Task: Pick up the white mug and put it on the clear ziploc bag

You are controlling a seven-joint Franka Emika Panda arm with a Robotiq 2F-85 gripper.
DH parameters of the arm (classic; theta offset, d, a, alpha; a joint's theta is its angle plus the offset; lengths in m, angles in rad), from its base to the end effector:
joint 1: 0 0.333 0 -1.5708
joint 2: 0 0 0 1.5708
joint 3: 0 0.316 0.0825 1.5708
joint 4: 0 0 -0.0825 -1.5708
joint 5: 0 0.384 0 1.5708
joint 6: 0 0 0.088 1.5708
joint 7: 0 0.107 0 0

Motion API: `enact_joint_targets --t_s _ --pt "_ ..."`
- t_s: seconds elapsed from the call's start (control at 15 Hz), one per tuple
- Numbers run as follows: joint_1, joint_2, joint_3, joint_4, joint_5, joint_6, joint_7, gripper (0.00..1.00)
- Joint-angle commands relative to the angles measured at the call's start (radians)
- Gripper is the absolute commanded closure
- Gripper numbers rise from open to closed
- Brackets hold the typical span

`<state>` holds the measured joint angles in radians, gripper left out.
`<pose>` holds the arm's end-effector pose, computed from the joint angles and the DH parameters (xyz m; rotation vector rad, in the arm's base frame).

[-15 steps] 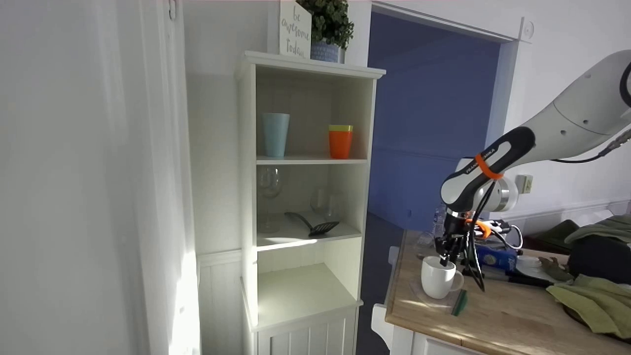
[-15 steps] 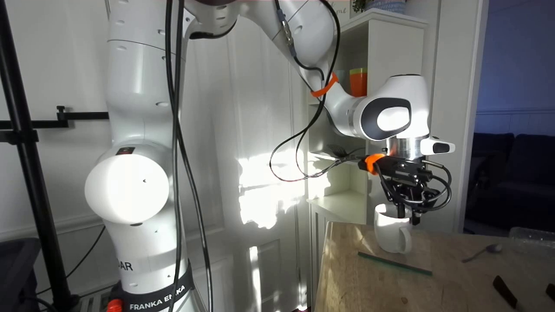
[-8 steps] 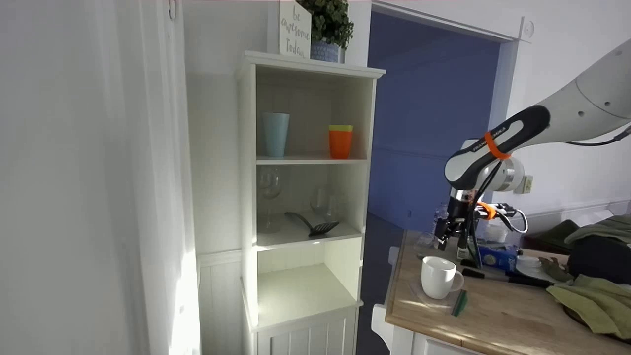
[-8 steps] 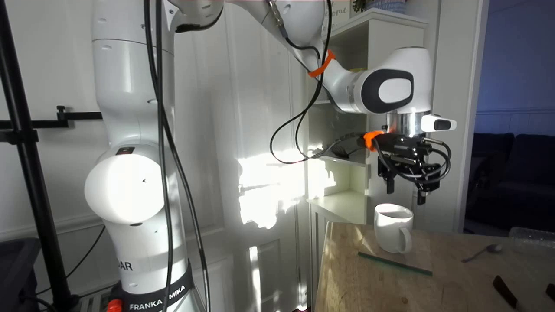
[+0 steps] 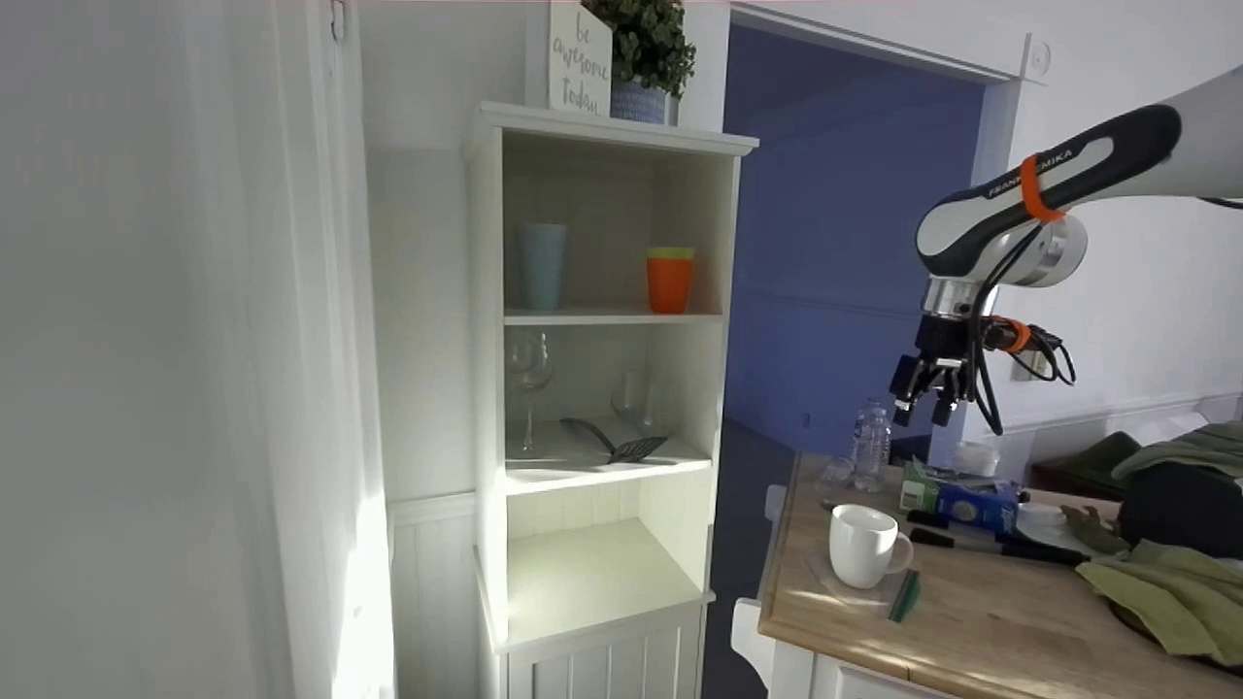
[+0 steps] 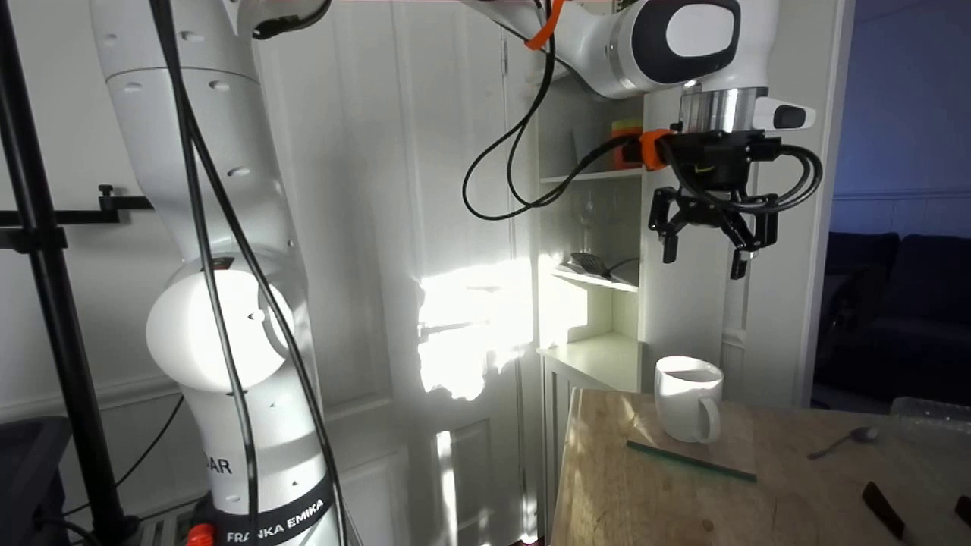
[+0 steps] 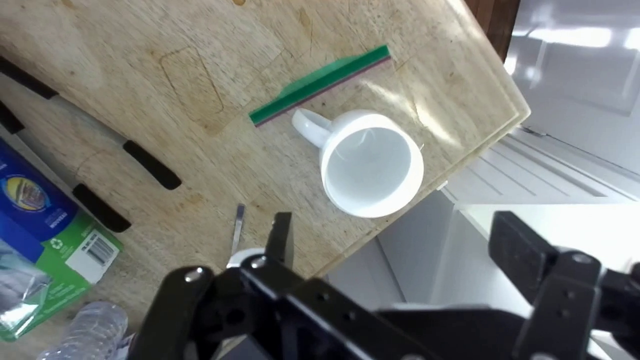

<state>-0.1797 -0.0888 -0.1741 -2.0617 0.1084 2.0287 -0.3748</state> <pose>0.5024 -0.1810 0.4785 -3.0511 0.0367 -0.1391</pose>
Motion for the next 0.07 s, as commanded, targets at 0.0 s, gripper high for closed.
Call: enact_joint_targets --t_s 0.0 --pt "0.009 0.007 -0.006 0.000 -0.001 -0.001 0.002 0.00"
